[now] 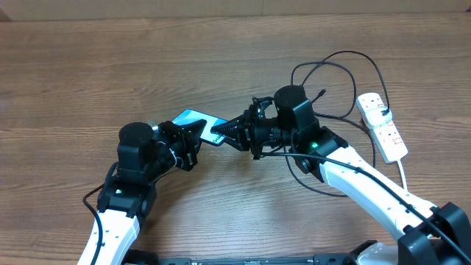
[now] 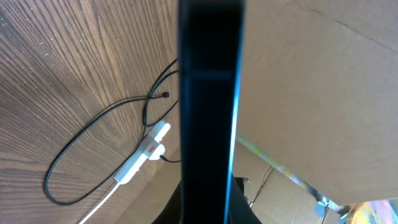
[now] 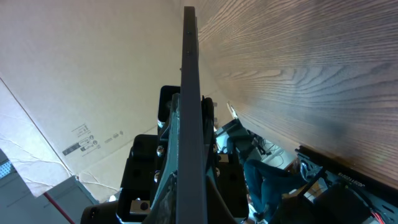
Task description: Plug charger to phone and switch on socket
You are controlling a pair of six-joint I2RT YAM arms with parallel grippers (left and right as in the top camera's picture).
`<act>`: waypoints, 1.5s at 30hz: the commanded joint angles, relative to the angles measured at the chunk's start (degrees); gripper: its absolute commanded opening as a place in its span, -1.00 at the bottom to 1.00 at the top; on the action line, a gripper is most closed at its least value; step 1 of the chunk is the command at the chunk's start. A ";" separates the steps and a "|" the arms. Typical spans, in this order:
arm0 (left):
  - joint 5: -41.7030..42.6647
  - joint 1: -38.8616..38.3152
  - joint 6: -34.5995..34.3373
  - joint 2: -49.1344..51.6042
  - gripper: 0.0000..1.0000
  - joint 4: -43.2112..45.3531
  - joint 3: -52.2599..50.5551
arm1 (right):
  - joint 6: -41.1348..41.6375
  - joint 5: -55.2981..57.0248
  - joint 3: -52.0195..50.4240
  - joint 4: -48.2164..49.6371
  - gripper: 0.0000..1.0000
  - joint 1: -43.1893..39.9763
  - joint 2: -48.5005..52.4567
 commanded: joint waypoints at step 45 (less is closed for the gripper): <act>37.73 6.08 27.08 20.04 -0.92 14.56 0.13 | -56.70 48.96 21.44 -35.32 0.21 -29.09 18.86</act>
